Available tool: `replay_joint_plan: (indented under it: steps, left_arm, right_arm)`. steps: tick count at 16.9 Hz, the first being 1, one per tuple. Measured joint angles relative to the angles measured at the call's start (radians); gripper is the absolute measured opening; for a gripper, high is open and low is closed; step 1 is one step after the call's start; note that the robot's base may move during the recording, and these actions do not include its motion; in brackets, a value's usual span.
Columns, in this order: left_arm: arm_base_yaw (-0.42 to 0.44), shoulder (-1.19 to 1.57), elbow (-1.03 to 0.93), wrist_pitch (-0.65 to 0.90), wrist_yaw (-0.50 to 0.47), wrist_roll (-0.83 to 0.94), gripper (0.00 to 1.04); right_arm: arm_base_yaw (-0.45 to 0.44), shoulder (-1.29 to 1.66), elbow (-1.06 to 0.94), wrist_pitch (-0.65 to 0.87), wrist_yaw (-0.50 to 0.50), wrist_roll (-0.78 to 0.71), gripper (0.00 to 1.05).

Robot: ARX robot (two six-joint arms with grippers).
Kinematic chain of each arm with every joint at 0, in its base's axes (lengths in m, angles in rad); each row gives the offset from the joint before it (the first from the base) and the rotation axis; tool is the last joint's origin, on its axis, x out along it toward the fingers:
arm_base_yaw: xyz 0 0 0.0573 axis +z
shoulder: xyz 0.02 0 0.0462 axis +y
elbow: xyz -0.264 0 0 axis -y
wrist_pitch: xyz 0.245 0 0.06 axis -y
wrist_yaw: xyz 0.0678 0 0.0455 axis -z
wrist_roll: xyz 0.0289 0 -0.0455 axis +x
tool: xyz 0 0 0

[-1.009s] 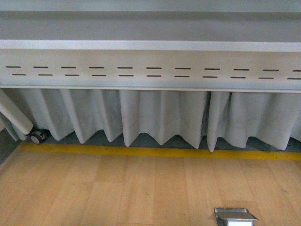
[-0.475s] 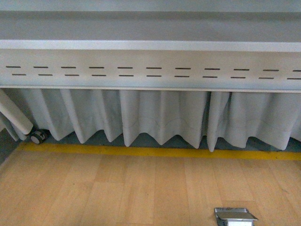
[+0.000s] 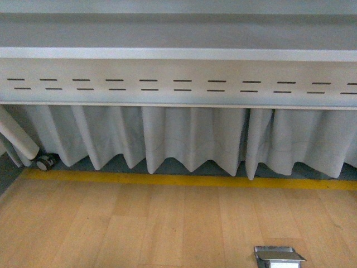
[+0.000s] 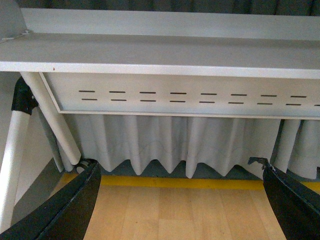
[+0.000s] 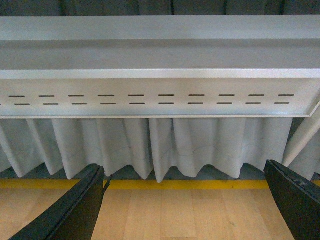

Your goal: Open oven

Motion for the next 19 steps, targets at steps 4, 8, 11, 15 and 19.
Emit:
replay_joint_plan:
  steps: [4, 8, 11, 15, 19]
  left_arm:
    - [0.0, 0.0, 0.0, 0.0, 0.0, 0.0, 0.98]
    - [0.0, 0.0, 0.0, 0.0, 0.0, 0.0, 0.98]
    - [0.0, 0.0, 0.0, 0.0, 0.0, 0.0, 0.98]
    - [0.0, 0.0, 0.0, 0.0, 0.0, 0.0, 0.98]
    - [0.0, 0.0, 0.0, 0.0, 0.0, 0.0, 0.98]
  right_arm:
    - [0.0, 0.0, 0.0, 0.0, 0.0, 0.0, 0.98]
    - [0.0, 0.0, 0.0, 0.0, 0.0, 0.0, 0.98]
    - [0.0, 0.0, 0.0, 0.0, 0.0, 0.0, 0.98]
    - [0.0, 0.0, 0.0, 0.0, 0.0, 0.0, 0.98]
    - [0.0, 0.0, 0.0, 0.0, 0.0, 0.0, 0.98]
